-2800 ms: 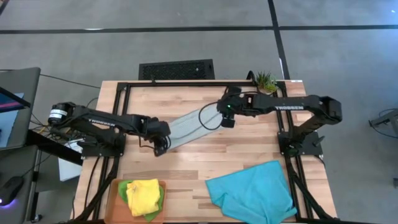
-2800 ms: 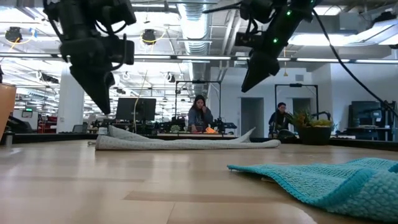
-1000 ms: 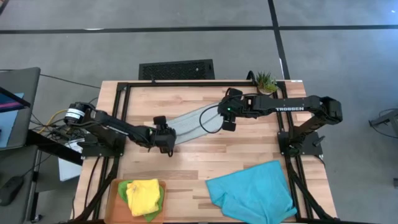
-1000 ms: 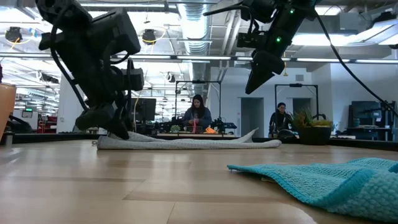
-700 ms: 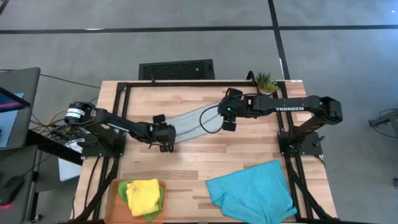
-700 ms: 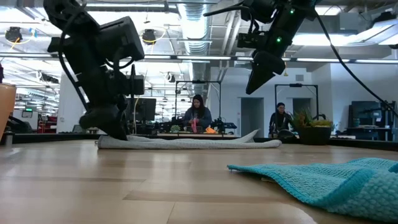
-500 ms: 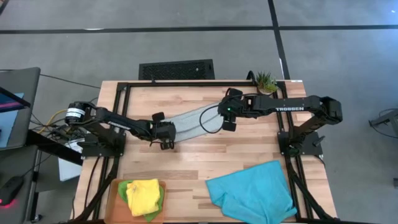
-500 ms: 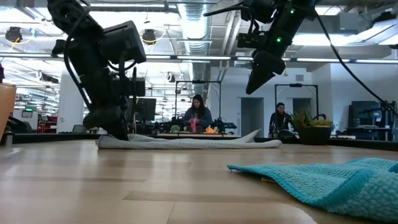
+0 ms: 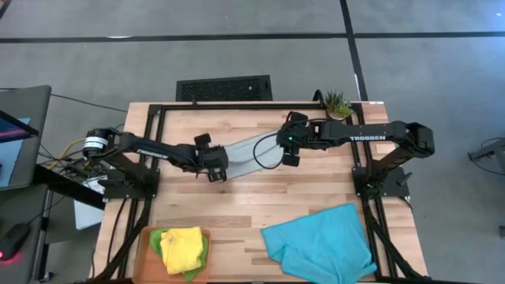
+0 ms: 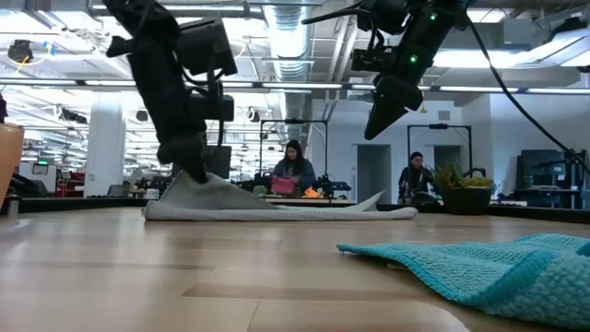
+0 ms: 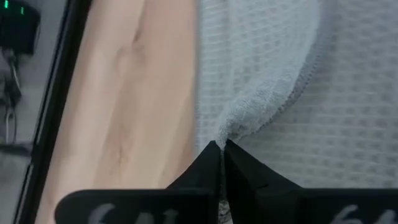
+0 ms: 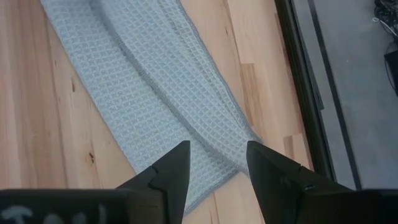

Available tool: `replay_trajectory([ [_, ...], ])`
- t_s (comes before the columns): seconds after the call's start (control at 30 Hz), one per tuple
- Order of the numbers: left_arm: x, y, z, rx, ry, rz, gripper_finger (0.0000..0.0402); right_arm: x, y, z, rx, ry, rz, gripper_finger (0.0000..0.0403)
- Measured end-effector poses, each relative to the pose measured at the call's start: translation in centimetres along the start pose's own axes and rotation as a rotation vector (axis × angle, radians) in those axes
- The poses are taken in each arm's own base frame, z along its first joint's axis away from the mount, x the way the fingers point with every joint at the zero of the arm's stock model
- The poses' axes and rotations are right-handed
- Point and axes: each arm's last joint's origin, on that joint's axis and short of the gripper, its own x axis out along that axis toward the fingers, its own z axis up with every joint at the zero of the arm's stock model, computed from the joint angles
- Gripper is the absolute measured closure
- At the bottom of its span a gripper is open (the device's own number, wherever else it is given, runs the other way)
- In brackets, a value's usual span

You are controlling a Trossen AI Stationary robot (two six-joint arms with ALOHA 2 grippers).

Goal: Fold microfiber towels
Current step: Fold the gray towel

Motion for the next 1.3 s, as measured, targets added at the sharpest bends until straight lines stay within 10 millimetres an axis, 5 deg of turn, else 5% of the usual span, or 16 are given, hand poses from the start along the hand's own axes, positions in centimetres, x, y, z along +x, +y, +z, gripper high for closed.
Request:
replay_trajectory([
  [0.43, 1.3, 2.7, -0.3, -0.263, 0.12, -0.052, 0.0401, 0.0, 0.0, -0.1, -0.015, 0.01, 0.012, 0.0221],
  [0.63, 1.4, 2.8, -0.3, -0.279, 0.126, -0.054, 0.0401, 0.7, 0.5, 1.2, -0.091, -0.142, 0.146, 0.0221],
  [1.3, 1.4, 2.7, -0.3, -0.331, 0.132, -0.114, 0.0401, 11.3, 5.7, 4.6, -0.283, -0.409, 0.072, 0.0221],
])
